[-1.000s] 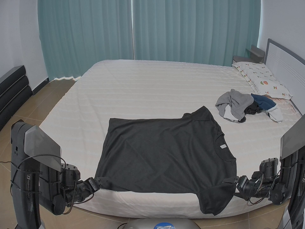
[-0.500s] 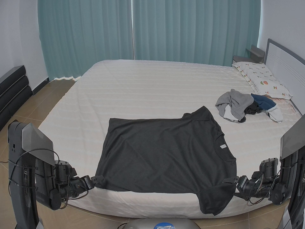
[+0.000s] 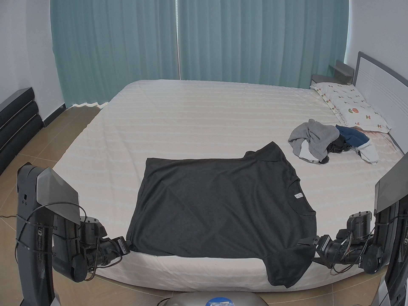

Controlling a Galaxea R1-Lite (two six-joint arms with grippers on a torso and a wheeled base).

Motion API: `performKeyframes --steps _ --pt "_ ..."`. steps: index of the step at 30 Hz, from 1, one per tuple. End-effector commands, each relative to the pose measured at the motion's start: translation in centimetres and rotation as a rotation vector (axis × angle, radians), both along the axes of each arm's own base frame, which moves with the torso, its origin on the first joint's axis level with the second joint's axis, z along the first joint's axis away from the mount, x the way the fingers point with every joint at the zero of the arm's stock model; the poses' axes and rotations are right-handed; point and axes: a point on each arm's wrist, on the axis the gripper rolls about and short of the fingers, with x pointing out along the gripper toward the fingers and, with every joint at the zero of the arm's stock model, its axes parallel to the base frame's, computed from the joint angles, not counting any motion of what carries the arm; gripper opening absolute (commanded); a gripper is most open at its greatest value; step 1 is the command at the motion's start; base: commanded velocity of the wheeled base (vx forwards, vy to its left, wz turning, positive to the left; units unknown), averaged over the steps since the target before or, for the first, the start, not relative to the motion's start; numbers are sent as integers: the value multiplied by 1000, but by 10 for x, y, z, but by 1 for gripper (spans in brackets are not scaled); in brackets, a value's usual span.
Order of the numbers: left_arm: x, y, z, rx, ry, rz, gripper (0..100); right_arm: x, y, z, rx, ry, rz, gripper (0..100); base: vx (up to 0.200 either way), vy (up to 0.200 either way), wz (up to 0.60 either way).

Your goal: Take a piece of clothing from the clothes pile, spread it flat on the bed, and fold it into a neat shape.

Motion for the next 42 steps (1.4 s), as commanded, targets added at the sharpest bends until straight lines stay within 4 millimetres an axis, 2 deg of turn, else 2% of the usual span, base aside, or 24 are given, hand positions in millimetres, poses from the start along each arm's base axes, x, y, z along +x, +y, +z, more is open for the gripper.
performKeyframes --steps 1,11,24,25,31,35,37,42 --pt "-2 -1 -1 11 -1 6 0 -4 0 -1 -2 18 1 100 0 0 0" --pt "-7 8 11 60 -23 57 0 -4 0 -1 -2 18 1 100 0 0 0" --pt "-12 6 7 82 0 26 0 -5 0 -1 -2 20 2 100 0 0 0" --pt "-12 6 7 82 1 25 100 -5 0 -1 -2 20 2 100 0 0 0" --pt "-12 6 6 69 9 29 100 -5 0 -1 -2 20 2 100 0 0 0" --pt "-18 -7 9 -36 43 87 100 -5 0 -1 -2 20 2 100 0 0 0" --pt "-18 -22 13 -111 45 101 100 -5 0 -1 -2 20 2 100 0 0 0" --pt "-14 -40 10 -64 10 121 100 -5 0 -1 -2 20 2 100 0 0 0"
